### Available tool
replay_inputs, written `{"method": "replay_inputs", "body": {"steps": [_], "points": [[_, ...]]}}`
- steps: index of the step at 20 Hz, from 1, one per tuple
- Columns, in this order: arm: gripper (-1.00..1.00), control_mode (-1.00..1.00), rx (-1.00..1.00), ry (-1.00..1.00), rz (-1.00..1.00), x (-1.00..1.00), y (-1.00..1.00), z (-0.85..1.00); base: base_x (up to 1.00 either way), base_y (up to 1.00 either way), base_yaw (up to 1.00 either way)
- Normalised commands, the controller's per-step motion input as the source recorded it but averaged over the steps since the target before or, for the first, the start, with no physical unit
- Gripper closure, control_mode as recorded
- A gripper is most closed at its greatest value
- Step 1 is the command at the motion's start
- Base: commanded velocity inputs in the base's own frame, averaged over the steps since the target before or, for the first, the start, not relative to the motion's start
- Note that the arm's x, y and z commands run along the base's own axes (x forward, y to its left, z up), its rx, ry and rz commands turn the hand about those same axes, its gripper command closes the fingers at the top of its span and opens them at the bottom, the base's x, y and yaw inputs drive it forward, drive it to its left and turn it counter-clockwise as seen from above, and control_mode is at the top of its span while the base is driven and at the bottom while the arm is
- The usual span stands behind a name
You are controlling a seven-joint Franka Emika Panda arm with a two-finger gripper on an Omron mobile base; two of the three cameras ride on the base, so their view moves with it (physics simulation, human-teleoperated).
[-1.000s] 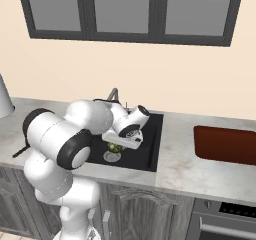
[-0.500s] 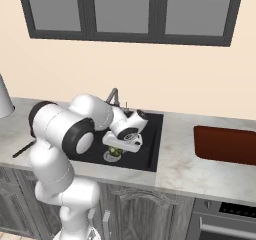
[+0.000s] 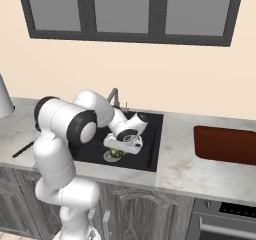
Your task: Pick up all produce items and place them in the sink. Turn on the sink faucet to wash them. Then turn the sink off and put them in the tray.
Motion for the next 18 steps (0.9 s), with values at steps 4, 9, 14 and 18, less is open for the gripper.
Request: {"method": "replay_inputs", "body": {"steps": [4,9,14,18], "points": [[1.0,-1.0,-0.02,0.0,0.0,0.03,0.0,-0.17,0.0,0.0,0.0],[1.0,-1.0,-0.02,0.0,0.0,0.14,0.0,-0.14,0.0,0.0,0.0],[1.0,-1.0,-0.04,0.0,0.0,0.18,0.0,-0.16,0.0,0.0,0.0],[1.0,-1.0,-0.02,0.0,0.0,0.19,0.0,-0.16,0.0,0.0,0.0]]}}
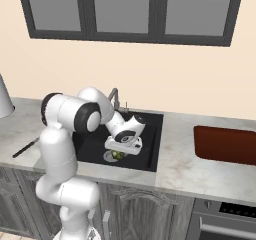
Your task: Pick up all produce items and place them in the sink. Turn on the sink faucet to wash them. Then turn the sink off and put them in the tray.
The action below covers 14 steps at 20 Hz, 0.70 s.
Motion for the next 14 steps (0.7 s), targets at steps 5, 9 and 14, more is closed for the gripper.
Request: {"method": "replay_inputs", "body": {"steps": [5,9,14], "points": [[1.0,-1.0,0.0,-0.02,0.0,0.22,-0.05,-0.18,0.0,0.0,0.0],[1.0,-1.0,0.0,-0.02,0.0,0.24,-0.15,-0.18,0.0,0.0,0.0],[1.0,-1.0,0.0,-0.01,0.0,0.26,-0.13,-0.2,0.0,0.0,0.0]]}}
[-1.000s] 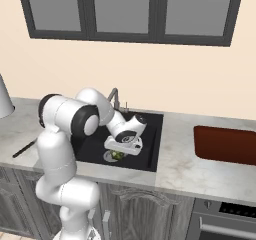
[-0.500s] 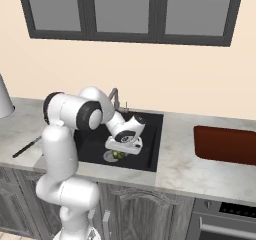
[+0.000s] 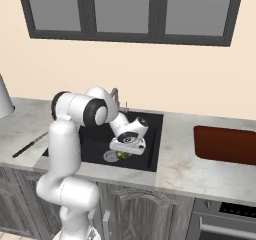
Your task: Pick up all produce items and place them in the sink. Turn on the sink faucet to wash them. Then turn the sink off and put them in the tray.
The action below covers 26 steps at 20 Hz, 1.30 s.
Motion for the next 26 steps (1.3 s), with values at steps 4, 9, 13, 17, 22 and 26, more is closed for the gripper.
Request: {"method": "replay_inputs", "body": {"steps": [4,9,13,17,22,26], "points": [[1.0,-1.0,0.0,0.0,0.0,0.22,-0.03,-0.18,0.0,0.0,0.0],[1.0,-1.0,0.0,0.0,0.0,0.16,0.0,-0.23,0.0,0.0,0.0],[1.0,-1.0,0.0,0.0,0.0,0.14,0.0,-0.25,0.0,0.0,0.0],[1.0,-1.0,-0.01,0.0,0.0,0.18,0.0,-0.27,0.0,0.0,0.0],[1.0,-1.0,0.0,0.0,0.0,0.21,0.0,-0.25,0.0,0.0,0.0],[1.0,-1.0,-0.01,0.0,0.0,0.19,0.0,-0.25,0.0,0.0,0.0]]}}
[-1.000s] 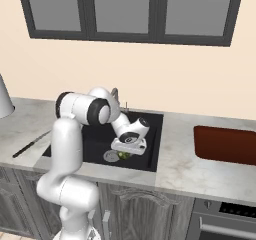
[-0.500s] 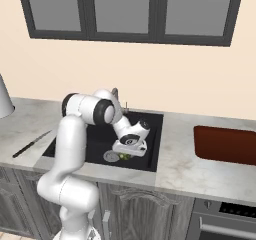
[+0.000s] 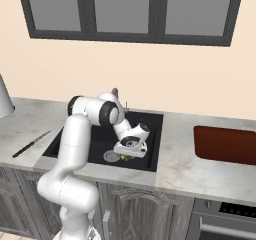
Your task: Pick up all produce items and place them in the sink. Turn on the sink faucet to wash them. Then turn the sink off and put them in the tray.
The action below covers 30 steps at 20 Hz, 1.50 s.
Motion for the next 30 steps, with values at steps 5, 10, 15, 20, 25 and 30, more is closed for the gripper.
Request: {"method": "replay_inputs", "body": {"steps": [5,10,15,20,25,30], "points": [[1.0,-1.0,0.0,0.0,0.0,0.18,0.0,-0.21,0.0,0.0,0.0],[1.0,-1.0,0.0,0.0,0.0,0.18,0.0,-0.21,0.0,0.0,0.0],[-1.0,-1.0,0.0,0.0,-0.01,0.03,0.02,-0.1,0.0,0.0,0.0],[-1.0,-1.0,0.0,-0.06,0.0,-0.05,0.0,0.16,0.0,0.0,0.0],[-1.0,-1.0,0.0,-0.13,0.0,-0.13,0.0,0.38,0.0,0.0,0.0],[-1.0,-1.0,-0.01,-0.06,0.0,0.0,0.03,0.41,0.0,0.0,0.0]]}}
